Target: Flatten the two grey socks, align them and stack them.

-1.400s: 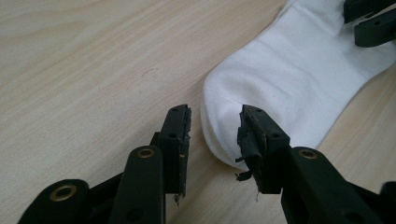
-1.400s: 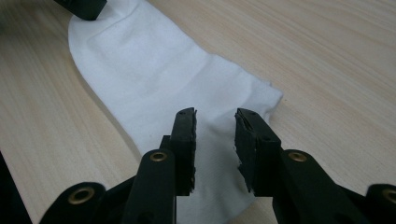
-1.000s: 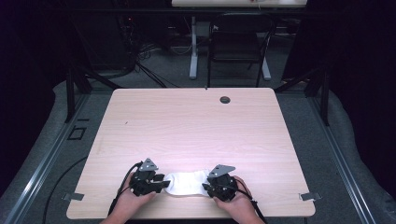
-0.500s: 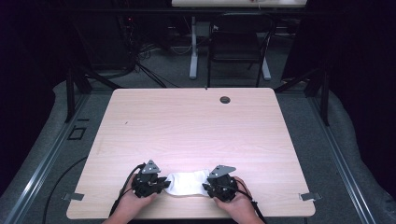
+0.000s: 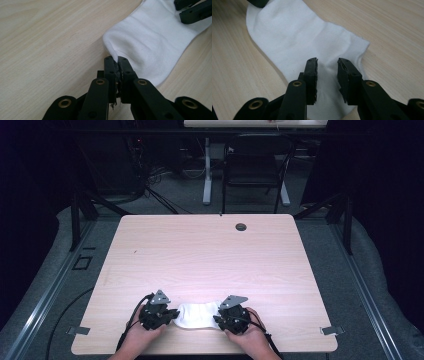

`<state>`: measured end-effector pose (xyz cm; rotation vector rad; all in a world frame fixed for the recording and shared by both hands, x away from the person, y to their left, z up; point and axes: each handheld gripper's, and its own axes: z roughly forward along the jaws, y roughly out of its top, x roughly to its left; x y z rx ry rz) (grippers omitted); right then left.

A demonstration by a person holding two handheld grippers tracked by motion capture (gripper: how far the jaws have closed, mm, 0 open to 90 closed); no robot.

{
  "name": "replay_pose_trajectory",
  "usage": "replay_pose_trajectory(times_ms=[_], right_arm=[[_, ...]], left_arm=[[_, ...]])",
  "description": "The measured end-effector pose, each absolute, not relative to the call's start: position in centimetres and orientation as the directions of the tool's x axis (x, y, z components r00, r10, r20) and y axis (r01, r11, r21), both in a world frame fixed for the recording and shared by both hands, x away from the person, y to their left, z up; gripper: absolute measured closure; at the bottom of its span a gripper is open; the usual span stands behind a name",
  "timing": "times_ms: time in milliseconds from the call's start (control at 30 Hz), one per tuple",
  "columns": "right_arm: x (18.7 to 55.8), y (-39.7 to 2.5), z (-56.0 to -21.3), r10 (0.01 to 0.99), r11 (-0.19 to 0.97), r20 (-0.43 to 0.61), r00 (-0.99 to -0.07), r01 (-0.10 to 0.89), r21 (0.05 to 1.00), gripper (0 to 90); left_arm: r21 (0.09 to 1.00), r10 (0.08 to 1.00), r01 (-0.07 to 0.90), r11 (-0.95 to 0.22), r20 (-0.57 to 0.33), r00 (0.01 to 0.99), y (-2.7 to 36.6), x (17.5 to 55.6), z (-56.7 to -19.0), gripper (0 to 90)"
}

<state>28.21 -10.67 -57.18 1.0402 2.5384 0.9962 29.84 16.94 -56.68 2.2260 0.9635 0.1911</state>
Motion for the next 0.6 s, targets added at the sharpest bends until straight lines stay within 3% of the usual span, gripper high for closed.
replay_pose_trajectory(times_ms=[600], right_arm=[[30.0, -8.4, -57.3, 0.703, 0.499, 0.052, -0.709, 0.545, 0.674, 68.4]], left_arm=[[0.656, 0.735, 0.61, -0.444, -0.122, 0.667, 18.9, 31.5, -56.6, 87.2]])
